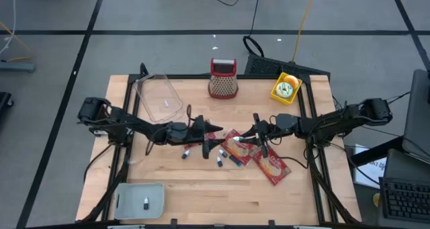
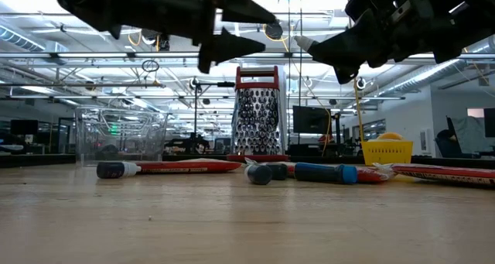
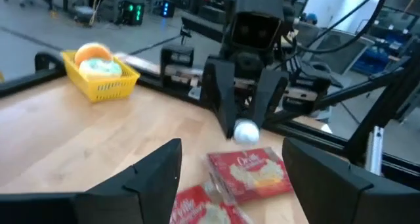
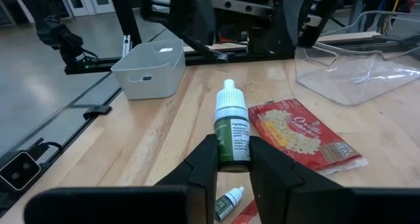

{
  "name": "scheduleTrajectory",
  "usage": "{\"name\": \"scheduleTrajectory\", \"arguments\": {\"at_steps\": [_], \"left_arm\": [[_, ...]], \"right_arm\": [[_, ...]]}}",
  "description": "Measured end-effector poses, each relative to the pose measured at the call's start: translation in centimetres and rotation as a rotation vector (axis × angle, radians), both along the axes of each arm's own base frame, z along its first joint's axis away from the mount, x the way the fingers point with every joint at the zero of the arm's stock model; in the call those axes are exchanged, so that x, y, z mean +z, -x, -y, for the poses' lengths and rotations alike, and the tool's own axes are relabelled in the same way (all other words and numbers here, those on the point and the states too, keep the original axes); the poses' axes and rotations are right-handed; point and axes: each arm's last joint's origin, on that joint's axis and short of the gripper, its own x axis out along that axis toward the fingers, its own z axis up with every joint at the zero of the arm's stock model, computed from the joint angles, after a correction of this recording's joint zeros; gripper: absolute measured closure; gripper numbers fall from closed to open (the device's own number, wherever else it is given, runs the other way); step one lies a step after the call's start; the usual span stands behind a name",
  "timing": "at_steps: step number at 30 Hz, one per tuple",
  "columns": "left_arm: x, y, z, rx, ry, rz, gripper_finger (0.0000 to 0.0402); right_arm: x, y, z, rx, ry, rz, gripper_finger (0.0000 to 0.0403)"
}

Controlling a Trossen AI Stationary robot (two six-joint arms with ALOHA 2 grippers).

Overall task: Pick & Place Food Item
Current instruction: Put the top green food coloring bottle into the gray bin

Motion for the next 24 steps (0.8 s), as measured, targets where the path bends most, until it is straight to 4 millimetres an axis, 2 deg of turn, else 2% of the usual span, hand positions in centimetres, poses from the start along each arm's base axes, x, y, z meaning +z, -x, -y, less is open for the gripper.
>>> {"name": "scheduleTrajectory", "arguments": {"at_steps": [5,15,24], "left_arm": [[-0.2,-1.8,0.3,-0.018,-0.072,-0.013,0.0133],[-1.1,-4.1,0.5,-0.028,-0.13,-0.039,0.0133],[-1.8,-5.0,0.1,-0.015,-0.132,-0.056,0.0133]], "right_arm": [[0.0,0.0,0.0,-0.001,-0.006,-0.004,0.0344],[0.0,0.0,0.0,0.0,-0.007,-0.006,0.0344],[-0.1,0.0,0.0,0.0,-0.007,-0.009,0.0344]]}}
